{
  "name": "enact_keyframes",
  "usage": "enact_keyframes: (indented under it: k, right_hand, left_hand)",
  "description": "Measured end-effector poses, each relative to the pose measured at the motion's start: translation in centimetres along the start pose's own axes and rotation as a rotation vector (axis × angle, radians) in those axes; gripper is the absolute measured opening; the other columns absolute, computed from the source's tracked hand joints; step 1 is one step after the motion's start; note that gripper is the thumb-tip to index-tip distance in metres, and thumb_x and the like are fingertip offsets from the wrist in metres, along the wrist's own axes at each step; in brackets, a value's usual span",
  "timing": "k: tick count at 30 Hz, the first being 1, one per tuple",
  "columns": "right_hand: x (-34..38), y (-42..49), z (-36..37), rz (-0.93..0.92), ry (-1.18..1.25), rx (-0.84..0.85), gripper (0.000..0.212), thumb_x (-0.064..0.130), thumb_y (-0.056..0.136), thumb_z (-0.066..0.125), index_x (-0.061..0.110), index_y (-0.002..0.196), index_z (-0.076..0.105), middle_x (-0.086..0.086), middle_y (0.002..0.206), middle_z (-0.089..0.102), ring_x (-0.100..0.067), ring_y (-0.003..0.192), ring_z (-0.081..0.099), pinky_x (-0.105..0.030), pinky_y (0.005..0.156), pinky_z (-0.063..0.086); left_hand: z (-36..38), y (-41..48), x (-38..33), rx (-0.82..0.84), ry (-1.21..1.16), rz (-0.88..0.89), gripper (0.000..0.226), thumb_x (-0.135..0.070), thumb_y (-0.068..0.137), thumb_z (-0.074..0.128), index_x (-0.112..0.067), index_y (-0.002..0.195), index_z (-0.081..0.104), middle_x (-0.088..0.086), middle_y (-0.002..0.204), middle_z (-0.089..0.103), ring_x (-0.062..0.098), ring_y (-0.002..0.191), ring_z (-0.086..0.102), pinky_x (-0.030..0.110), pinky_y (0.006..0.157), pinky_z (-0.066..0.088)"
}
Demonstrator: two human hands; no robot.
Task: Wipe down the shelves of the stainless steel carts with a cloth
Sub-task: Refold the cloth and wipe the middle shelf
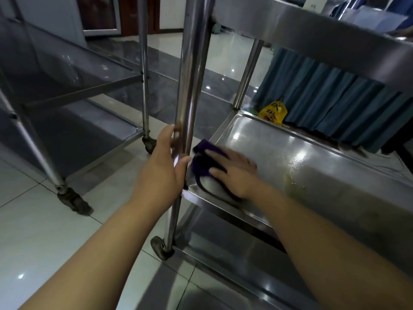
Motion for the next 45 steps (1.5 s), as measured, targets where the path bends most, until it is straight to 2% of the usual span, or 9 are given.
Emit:
enact_keyframes:
  k: [5,13,19,27,33,36,38,41,45]
  right_hand:
    - [-1.2,3.2,-0.4,0.416,-0.003,0.018,0.054,0.056,0.096,0.023,0.045,0.146,0.007,0.000,0.158,0.006,-0.040,0.135,0.019,-0.054,0.107,0.014]
    - [0.5,-2.3,-0.2,-0.198,-0.021,0.044,0.053,0.073,0.079,0.018,0.074,0.128,-0.002,0.019,0.150,0.016,-0.021,0.112,0.030,-0.037,0.089,0.027]
    - [-4.6,0.2,-1.1,0.606,-0.030,-0.081,0.054,0.060,0.092,0.024,0.048,0.145,0.013,-0.001,0.150,0.024,-0.039,0.124,0.028,-0.050,0.099,0.025]
    - [1.0,-6.3,0.9,-0.112,0.211,-0.067,0.053,0.068,0.079,0.035,0.069,0.129,0.019,0.026,0.142,0.021,-0.010,0.113,0.025,-0.034,0.089,0.035]
    - [-9.0,-7.8,-1.5,0.681,-0.036,-0.085,0.053,0.060,0.092,0.031,0.051,0.142,0.017,0.003,0.150,0.020,-0.039,0.121,0.028,-0.047,0.100,0.033]
    - [-7.0,-8.1,-0.8,0.653,-0.079,-0.037,0.055,0.060,0.092,0.027,0.050,0.144,0.011,0.004,0.152,0.014,-0.039,0.126,0.021,-0.048,0.102,0.029]
    - [-5.1,-8.5,-0.6,0.548,-0.026,-0.036,0.055,0.061,0.091,0.027,0.053,0.143,0.010,0.007,0.153,0.012,-0.037,0.126,0.020,-0.048,0.103,0.027]
    - [-3.4,-10.8,-0.3,0.325,0.004,-0.085,0.053,0.063,0.090,0.032,0.056,0.140,0.015,0.011,0.153,0.016,-0.031,0.125,0.024,-0.042,0.100,0.028]
    - [-5.8,-14.5,-1.0,0.192,0.095,-0.070,0.058,0.075,0.079,0.032,0.062,0.134,0.023,0.015,0.146,0.027,-0.023,0.119,0.032,-0.034,0.094,0.032]
  left_hand:
    - [0.2,-0.5,0.3,-0.026,0.031,0.014,0.066,-0.023,0.092,0.054,-0.063,0.121,0.009,0.001,0.135,0.048,0.009,0.111,0.048,0.029,0.089,0.038]
    - [0.1,-1.1,0.3,-0.044,0.034,0.019,0.070,-0.024,0.092,0.052,-0.066,0.124,0.006,-0.017,0.123,0.044,0.004,0.112,0.046,0.027,0.090,0.038]
    - [0.9,-1.6,0.0,-0.101,0.073,-0.086,0.067,-0.025,0.093,0.051,-0.035,0.145,0.011,0.000,0.138,0.047,0.009,0.114,0.049,0.028,0.093,0.035]
    - [1.3,-2.4,-0.7,-0.231,0.037,-0.095,0.065,-0.024,0.093,0.051,-0.046,0.138,0.010,-0.001,0.134,0.050,0.003,0.113,0.045,0.027,0.094,0.041]
    - [1.8,-2.2,-1.7,-0.296,0.017,-0.169,0.061,-0.019,0.091,0.055,-0.030,0.144,0.027,0.004,0.133,0.050,0.011,0.118,0.049,0.035,0.100,0.043]
    - [2.6,-2.5,-2.7,-0.479,0.178,-0.158,0.063,-0.016,0.084,0.066,-0.015,0.140,0.037,0.007,0.124,0.038,-0.002,0.111,0.034,0.018,0.097,0.035]
    - [3.7,-2.9,-3.3,-0.535,0.367,-0.005,0.065,-0.020,0.078,0.068,-0.013,0.136,0.041,0.008,0.122,0.028,0.020,0.109,0.028,0.025,0.092,0.027]
    - [6.1,-2.9,-3.3,-0.314,0.523,0.329,0.050,-0.010,0.070,0.074,-0.009,0.118,0.059,0.015,0.117,0.040,0.032,0.101,0.037,0.037,0.085,0.037]
    - [8.7,-2.2,-1.8,0.275,0.574,0.148,0.032,-0.019,0.086,0.056,-0.005,0.114,0.063,0.019,0.121,0.057,0.038,0.110,0.050,0.043,0.089,0.043]
Point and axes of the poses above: each hand's wrist, its own y-axis towards the middle knuckle, its own z-axis out of the palm, x = y × z, the point moved 1 cm from there along y, towards the middle knuckle
